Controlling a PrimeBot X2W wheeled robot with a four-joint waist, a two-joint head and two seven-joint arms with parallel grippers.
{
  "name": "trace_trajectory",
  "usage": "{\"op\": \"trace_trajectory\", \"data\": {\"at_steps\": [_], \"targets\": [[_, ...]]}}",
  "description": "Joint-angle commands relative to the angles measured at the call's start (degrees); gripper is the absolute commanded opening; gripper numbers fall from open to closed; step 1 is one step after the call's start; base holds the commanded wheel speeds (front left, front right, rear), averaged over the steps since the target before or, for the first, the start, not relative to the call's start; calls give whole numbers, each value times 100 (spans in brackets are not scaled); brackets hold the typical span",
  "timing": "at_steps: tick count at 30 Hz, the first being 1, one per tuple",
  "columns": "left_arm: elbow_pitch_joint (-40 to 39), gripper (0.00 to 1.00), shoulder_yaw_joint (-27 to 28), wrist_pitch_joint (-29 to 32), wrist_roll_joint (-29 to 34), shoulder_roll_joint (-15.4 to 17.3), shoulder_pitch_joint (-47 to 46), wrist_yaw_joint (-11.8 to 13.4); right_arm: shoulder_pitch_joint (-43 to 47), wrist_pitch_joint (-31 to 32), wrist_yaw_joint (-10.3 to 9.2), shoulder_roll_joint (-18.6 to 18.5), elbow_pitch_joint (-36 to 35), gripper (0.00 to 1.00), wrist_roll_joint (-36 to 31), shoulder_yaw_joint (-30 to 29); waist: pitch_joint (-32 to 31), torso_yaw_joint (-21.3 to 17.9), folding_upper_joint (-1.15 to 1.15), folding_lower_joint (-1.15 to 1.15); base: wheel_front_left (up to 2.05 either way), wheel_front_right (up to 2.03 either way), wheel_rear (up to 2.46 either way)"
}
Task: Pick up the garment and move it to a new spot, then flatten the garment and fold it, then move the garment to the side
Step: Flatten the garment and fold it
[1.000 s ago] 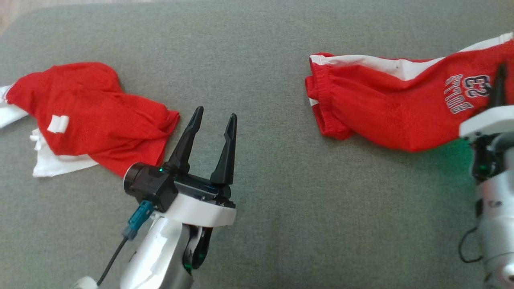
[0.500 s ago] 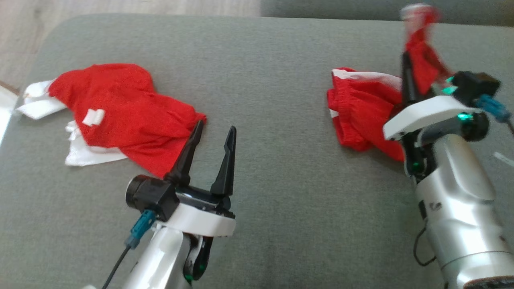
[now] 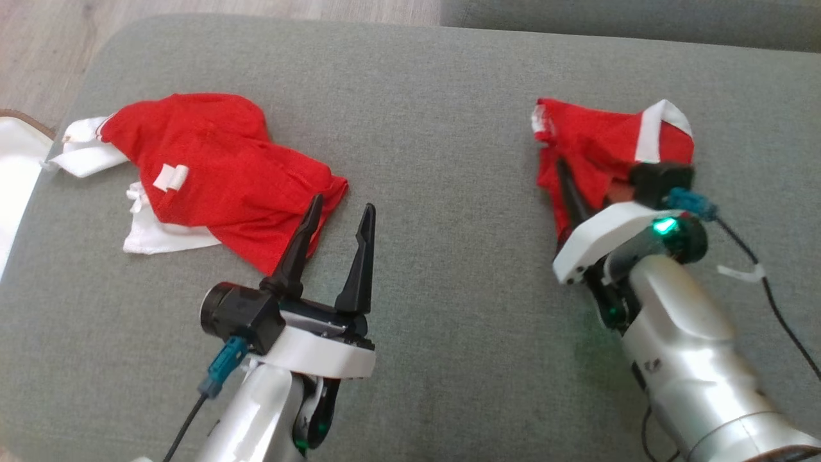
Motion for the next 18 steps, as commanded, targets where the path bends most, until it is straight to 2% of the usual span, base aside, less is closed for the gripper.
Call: {"op": "trace_trajectory", "data": {"at_steps": [1,2,3,7,11,18], "targets": [[-184,100,168,-29,4,40,-88,33,-160,-60,37,123,-72,0,118,299,7,-17,0,0,0,0,0],[-184,100,164,-29,0,40,-92,37,-177,-63,37,123,-13,25,152,412,8,-27,0,0,0,0,0],[-183,100,159,-29,-2,40,-97,39,-189,-66,37,123,31,100,191,532,7,-35,0,0,0,0,0],[-181,100,175,-29,-8,40,-99,56,-232,-98,37,123,103,100,390,951,-22,-100,0,0,0,0,0],[-184,100,234,-29,11,40,-81,61,-327,-238,37,123,166,100,416,1132,-83,-224,0,0,0,0,0],[-267,100,404,-29,71,40,-85,48,-384,-554,37,-120,-113,100,392,802,-225,-543,0,0,0,0,0]]}}
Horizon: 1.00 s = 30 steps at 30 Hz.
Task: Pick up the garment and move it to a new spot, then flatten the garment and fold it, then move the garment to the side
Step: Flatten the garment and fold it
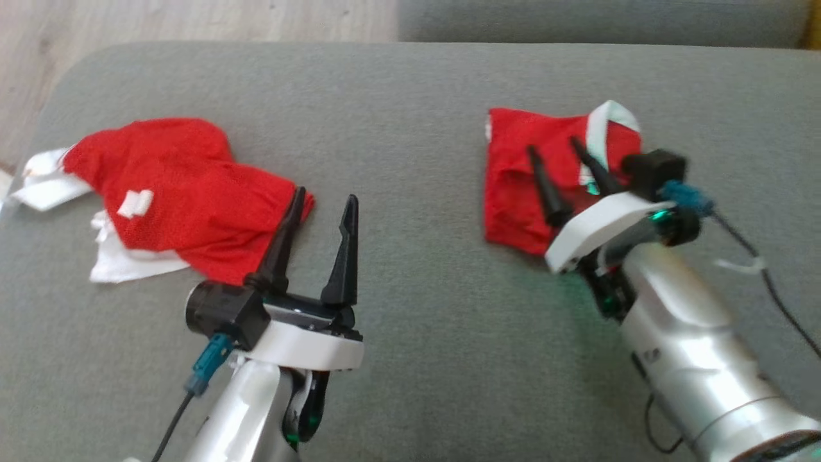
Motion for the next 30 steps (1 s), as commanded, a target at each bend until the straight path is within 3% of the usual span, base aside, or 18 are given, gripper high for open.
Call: {"op": "trace_trajectory", "data": {"at_steps": [1,9,18,23,30], "targets": [[-235,100,226,-29,78,37,-87,-2,-119,-114,37,-92,-302,100,-35,-130,-66,-161,0,0,0,0,0],[-362,100,474,-29,196,37,-116,-62,433,-172,37,-403,-1356,100,-728,-1293,-142,-586,0,0,0,0,0],[-378,100,682,-29,339,37,59,-196,1977,-174,37,76,-2941,100,-1858,-2532,-190,-956,0,0,0,0,0],[-383,100,728,-29,354,37,216,-247,2521,-175,37,195,-3362,100,-2037,-2787,-203,-1017,0,0,0,0,0],[-477,100,781,-29,380,37,355,-280,2696,-175,37,205,-3556,100,-1836,-2685,-198,-1043,0,0,0,0,0]]}}
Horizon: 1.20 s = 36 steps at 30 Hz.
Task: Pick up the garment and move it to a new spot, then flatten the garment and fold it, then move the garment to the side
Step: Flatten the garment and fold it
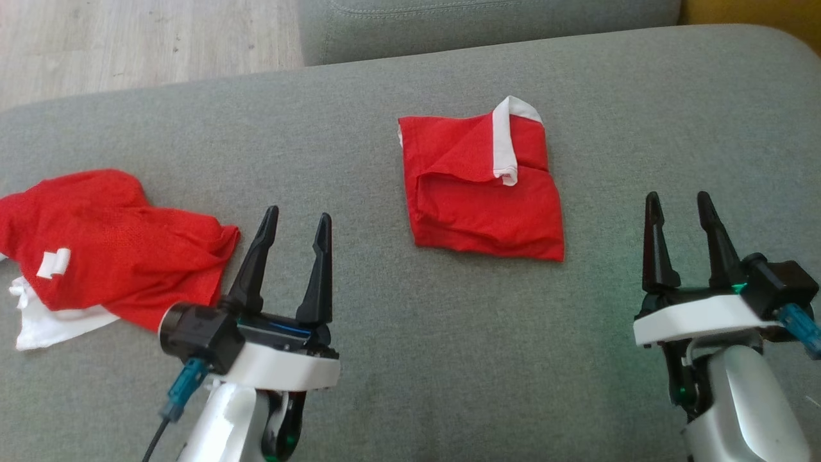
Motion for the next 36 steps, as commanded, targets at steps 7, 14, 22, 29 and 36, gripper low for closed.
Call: {"op": "trace_trajectory", "data": {"at_steps": [7,14,22,29,36], "targets": [[-236,100,210,-29,52,34,-105,-12,-84,-61,37,23,-230,100,91,163,5,38,0,0,0,0,0],[-244,100,67,-29,12,34,-213,-8,-214,-61,37,23,-209,0,24,116,236,269,0,0,0,0,0],[-240,100,-26,-29,-35,34,-375,2,-640,-59,37,23,128,0,-283,-38,501,613,0,0,0,0,0],[-240,100,-123,-29,-86,34,-503,15,-1249,235,37,23,901,0,-476,-186,675,938,0,0,0,0,0],[-241,100,-264,-29,-166,34,-596,58,-1822,608,37,-8,1916,0,-687,-177,812,1213,0,0,0,0,0]]}}
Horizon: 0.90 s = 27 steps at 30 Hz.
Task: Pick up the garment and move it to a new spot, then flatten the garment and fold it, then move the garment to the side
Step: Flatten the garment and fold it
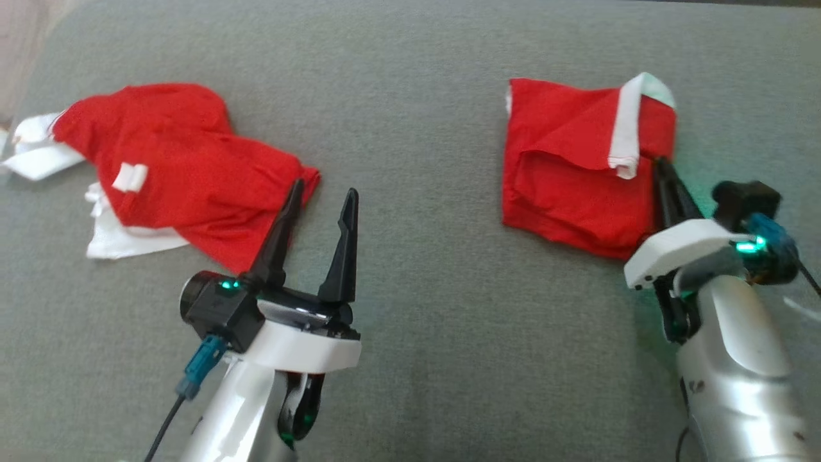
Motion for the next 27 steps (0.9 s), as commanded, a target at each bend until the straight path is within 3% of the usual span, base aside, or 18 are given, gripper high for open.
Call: {"op": "trace_trajectory", "data": {"at_steps": [1,7,16,27], "targets": [[-208,100,129,-29,-40,36,-195,19,-214,3,37,-21,-64,0,-60,166,56,70,0,-1,0,0,0],[-215,100,24,-29,-116,36,-269,53,-653,-146,37,-106,559,0,-123,498,138,260,0,-1,0,0,0],[-196,100,-97,-29,-224,36,-289,104,-1369,-452,37,-10,899,0,89,1142,161,462,0,-1,0,0,0],[-213,100,-157,-29,-332,36,-308,169,-1730,-378,37,31,1713,0,181,1741,223,588,0,-1,0,0,0]]}}
